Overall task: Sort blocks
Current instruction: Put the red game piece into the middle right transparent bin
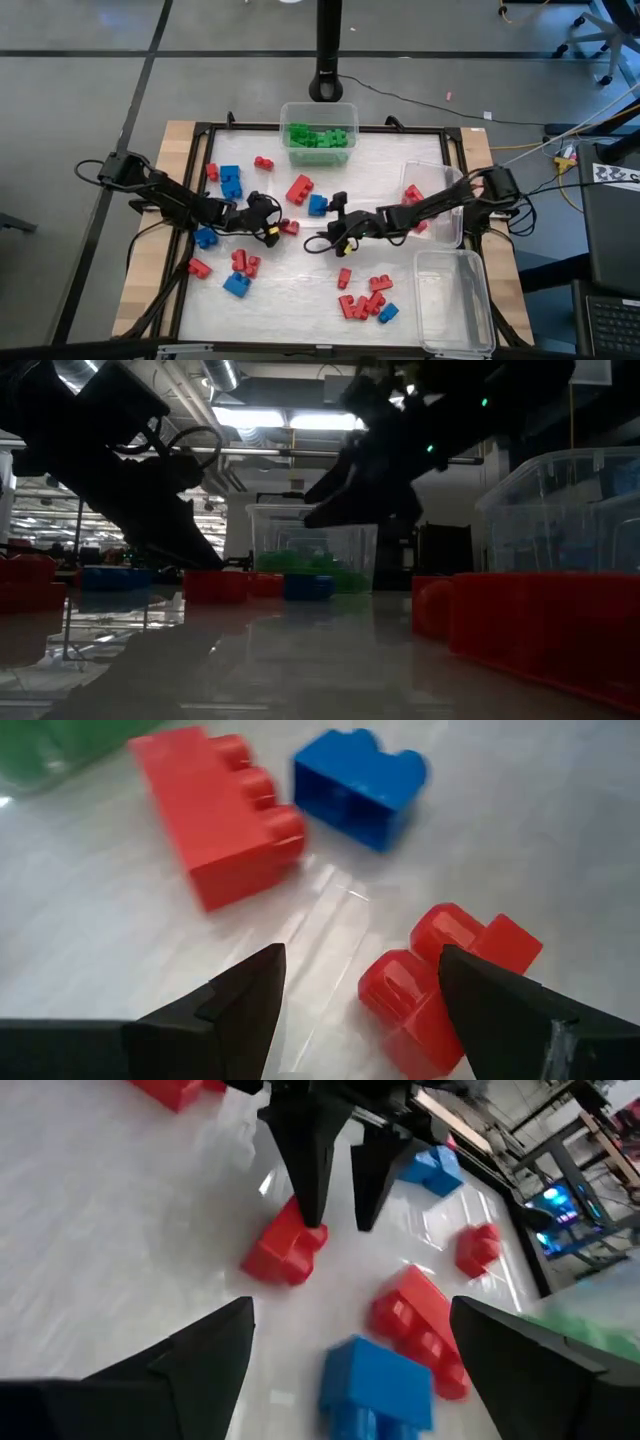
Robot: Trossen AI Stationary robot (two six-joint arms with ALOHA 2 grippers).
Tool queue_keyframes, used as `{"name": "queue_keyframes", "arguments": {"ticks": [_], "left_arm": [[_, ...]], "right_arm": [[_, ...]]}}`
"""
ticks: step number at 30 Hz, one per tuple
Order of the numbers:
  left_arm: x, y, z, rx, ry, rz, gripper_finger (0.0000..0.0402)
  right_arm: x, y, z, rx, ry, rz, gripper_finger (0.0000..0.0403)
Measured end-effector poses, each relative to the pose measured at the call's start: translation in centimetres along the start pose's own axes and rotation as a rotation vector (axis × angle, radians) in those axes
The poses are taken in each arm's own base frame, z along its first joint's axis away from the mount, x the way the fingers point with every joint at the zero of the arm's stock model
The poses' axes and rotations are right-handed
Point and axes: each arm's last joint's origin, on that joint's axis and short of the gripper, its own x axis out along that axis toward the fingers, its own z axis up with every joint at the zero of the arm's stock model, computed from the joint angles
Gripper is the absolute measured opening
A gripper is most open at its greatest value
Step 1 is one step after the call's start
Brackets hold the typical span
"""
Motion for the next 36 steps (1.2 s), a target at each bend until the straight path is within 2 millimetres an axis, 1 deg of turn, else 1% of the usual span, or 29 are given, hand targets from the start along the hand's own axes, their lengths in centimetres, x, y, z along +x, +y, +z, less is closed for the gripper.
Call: {"name": "queue_keyframes", "arguments": {"ticks": [2, 7, 10, 12, 14, 16, 19, 21, 23, 25, 29, 32, 34, 36], "left_arm": [[-0.1, -0.4, -0.1, 0.02, -0.007, -0.033, 0.0251], [0.2, -1.4, -0.2, 0.04, -0.036, -0.091, 0.0251], [0.4, -1.9, 0.5, 0.033, -0.045, -0.105, 0.0251], [0.1, -2.4, 1.2, 0.07, -0.014, -0.147, 0.0251], [-0.4, -2.7, 2.1, 0.113, 0.038, -0.15, 0.0251], [-1.1, -2.6, 2.8, 0.131, 0.102, -0.115, 0.0251], [-2.1, -1.9, 3.0, 0.111, 0.184, -0.025, 0.0251], [-2.7, -1.1, 2.6, 0.092, 0.211, 0.061, 0.0251], [-2.8, -0.5, 2.1, 0.064, 0.211, 0.128, 0.0251], [-2.7, 0.2, 1.1, 0.058, 0.23, 0.178, 0.0251], [-1.8, 0.5, -0.4, 0.033, 0.199, 0.156, 0.0251], [-1.0, 0.3, -1.1, 0.009, 0.155, 0.12, 0.0251], [-0.4, 0.0, -1.2, 0.003, 0.126, 0.1, 0.0251], [0.1, -0.3, -1.4, 0.023, 0.118, 0.087, 0.0251]], "right_arm": [[0.7, 0.3, -0.4, 0.016, -0.013, 0.002, 0.0335], [2.3, 1.3, -0.8, 0.141, -0.117, 0.037, 0.0335], [3.5, 1.9, -0.8, 0.204, -0.131, 0.052, 0.0335], [4.4, 2.1, -0.5, 0.232, -0.13, 0.055, 0.0335], [5.2, 2.4, -0.3, 0.251, -0.127, 0.058, 0.0335], [6.0, 2.6, -0.2, 0.263, -0.106, 0.057, 0.0335], [7.1, 2.5, -0.1, 0.282, -0.063, 0.038, 0.0335], [8.0, 2.4, -0.2, 0.311, -0.039, 0.036, 0.0335], [8.9, 2.3, -0.6, 0.325, 0.01, 0.04, 0.0335], [9.9, 2.2, -1.0, 0.337, 0.031, 0.038, 0.0335], [11.3, 2.2, -1.6, 0.365, 0.035, 0.087, 0.0335], [11.7, 2.5, -1.6, 0.364, 0.039, 0.096, 0.0335], [11.8, 2.6, -1.7, 0.363, 0.042, 0.1, 0.0335], [11.8, 2.6, -1.7, 0.36, 0.04, 0.1, 0.0333]]}}
